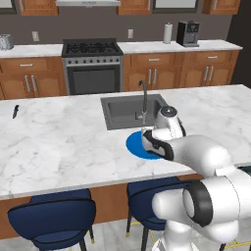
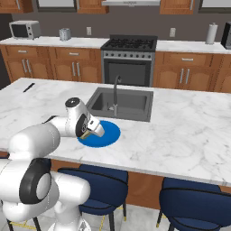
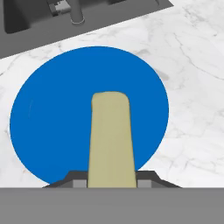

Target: Retrieve the butter from the fridge and place it on a plate on the dining table. Then retrieve the butter knife by the fridge and place it near the plate.

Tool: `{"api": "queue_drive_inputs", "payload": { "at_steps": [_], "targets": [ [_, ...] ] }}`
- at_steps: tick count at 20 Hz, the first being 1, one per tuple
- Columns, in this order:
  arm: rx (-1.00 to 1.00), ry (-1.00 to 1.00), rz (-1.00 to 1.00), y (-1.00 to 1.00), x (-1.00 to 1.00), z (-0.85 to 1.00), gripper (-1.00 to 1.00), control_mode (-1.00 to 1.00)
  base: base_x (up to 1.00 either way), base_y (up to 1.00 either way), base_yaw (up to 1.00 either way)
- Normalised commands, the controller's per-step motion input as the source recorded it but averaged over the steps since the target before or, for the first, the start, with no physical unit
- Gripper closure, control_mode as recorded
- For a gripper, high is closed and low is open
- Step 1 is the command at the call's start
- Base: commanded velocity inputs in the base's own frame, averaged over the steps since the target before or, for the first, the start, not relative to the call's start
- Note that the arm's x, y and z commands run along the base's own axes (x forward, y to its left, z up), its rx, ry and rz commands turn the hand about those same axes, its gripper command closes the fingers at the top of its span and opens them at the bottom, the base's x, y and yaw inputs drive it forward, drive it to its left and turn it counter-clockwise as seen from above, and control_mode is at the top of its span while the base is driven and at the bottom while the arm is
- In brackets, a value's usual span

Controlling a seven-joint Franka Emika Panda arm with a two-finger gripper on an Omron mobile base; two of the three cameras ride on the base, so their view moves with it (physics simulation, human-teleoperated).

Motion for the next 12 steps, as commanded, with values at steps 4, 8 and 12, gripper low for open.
{"api": "queue_drive_inputs", "payload": {
  "at_steps": [4, 8, 12],
  "targets": [
    [0.0, 0.04, -0.05, -0.16, 0.58, -0.25, 1.0, -1.0, 0.0, 0.0, 0.0],
    [0.0, 0.0, -0.01, -0.01, 0.31, -0.2, 1.0, -1.0, 0.0, 0.0, 0.0],
    [0.0, 0.0, 0.0, 0.0, 0.24, -0.15, 1.0, -1.0, 0.0, 0.0, 0.0]
  ]
}}
